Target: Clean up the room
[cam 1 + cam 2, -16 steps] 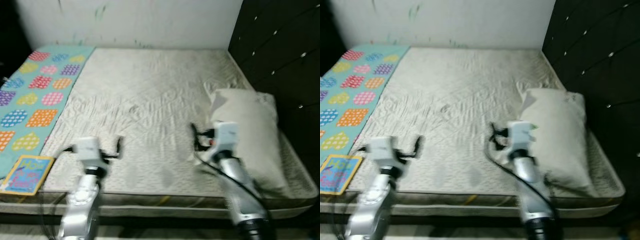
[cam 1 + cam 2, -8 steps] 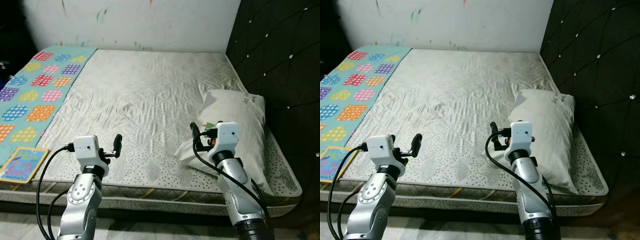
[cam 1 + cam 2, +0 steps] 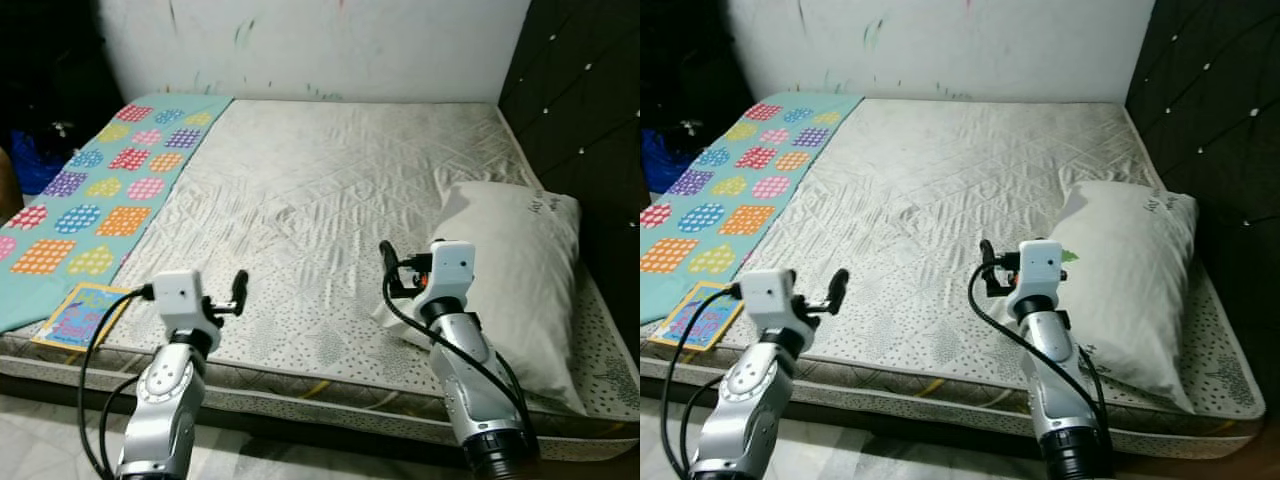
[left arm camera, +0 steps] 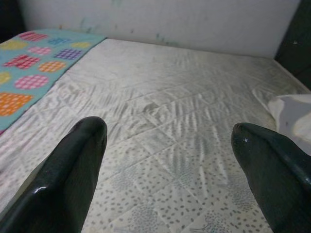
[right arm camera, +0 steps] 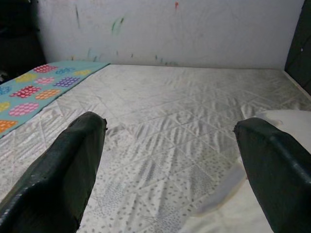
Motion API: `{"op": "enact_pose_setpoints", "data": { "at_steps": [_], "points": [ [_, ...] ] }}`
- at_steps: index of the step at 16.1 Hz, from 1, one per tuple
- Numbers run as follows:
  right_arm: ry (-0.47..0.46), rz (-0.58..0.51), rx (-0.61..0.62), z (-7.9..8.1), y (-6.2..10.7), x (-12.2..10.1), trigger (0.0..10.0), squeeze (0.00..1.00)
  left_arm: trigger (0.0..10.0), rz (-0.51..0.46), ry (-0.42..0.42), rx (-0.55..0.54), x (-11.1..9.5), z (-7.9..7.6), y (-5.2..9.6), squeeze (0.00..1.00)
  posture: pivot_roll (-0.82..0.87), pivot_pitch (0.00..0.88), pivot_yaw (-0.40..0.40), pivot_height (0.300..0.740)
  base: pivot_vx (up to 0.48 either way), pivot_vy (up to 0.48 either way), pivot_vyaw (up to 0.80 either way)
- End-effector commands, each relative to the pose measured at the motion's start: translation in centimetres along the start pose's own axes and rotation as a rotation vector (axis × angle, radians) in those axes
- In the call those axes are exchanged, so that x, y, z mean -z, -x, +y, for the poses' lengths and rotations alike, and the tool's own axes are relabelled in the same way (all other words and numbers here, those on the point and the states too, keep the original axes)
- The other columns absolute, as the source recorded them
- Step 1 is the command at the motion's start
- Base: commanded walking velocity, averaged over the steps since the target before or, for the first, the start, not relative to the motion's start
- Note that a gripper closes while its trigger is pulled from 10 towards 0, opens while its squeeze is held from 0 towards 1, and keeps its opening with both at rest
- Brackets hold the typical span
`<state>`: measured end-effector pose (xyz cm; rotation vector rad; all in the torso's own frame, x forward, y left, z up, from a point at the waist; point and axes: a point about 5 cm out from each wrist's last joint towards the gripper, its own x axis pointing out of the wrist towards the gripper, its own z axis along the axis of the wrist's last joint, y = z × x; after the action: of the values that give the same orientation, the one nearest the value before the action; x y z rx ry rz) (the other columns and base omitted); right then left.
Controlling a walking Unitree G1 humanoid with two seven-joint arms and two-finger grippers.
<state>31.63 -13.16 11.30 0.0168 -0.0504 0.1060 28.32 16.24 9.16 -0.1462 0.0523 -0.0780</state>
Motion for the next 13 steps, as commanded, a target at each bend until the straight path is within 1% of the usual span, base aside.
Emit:
{"op": "enact_pose_setpoints", "data": {
  "at_steps": [1, 5, 8, 10, 13],
  "points": [
    [0.002, -0.012, 0.002, 0.0, -0.2, -0.2, 10.0, 0.0, 10.0, -0.001, -0.018, -0.002, -0.1, 0.3, -0.2, 0.0, -0.03, 0.002, 0.053, 0.74, 0.0, 0.0, 0.0],
    [0.028, -0.016, -0.045, 0.2, -0.9, -0.4, 10.0, 0.0, 10.0, -0.021, -0.006, -0.027, 0.0, 0.1, -0.5, 0.0, -0.02, 0.0, 0.01, 0.74, 0.0, 0.0, 0.0],
    [0.048, -0.018, -0.082, 0.4, -1.7, -0.7, 10.0, 0.0, 10.0, -0.037, 0.005, -0.066, 0.0, 0.4, -0.4, 0.0, -0.01, 0.0, -0.026, 0.74, 0.0, 0.0, 0.0],
    [0.049, -0.026, -0.086, 0.6, -2.0, -0.9, 10.0, 0.0, 10.0, -0.041, 0.004, -0.073, 0.0, 0.5, -0.4, 0.0, -0.01, 0.0, -0.026, 0.74, 0.0, 0.0, 0.0],
    [0.047, -0.02, -0.091, 1.0, -1.8, -0.4, 10.0, 0.0, 10.0, -0.036, -0.007, -0.065, 0.1, 0.6, -0.5, 0.0, -0.01, 0.0, -0.011, 0.74, 0.0, 0.0, 0.0]
  ]
}}
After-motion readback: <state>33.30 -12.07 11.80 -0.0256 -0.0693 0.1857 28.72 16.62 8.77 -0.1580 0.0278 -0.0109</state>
